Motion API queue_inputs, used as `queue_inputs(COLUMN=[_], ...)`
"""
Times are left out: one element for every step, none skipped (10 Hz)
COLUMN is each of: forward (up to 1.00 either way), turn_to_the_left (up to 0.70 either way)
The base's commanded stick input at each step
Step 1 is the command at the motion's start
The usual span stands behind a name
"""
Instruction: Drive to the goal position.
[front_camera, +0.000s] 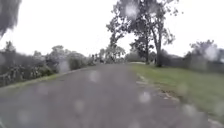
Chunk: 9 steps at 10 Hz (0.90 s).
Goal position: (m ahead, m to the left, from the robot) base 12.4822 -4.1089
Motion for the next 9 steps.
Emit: queue_inputs(forward=[1.00,1.00,1.00,1.00,1.00,1.00,1.00,1.00,1.00], turn_to_the_left=[-0.02,-0.02,-0.02,-0.02,-0.02,-0.01,-0.01,0.00,0.00])
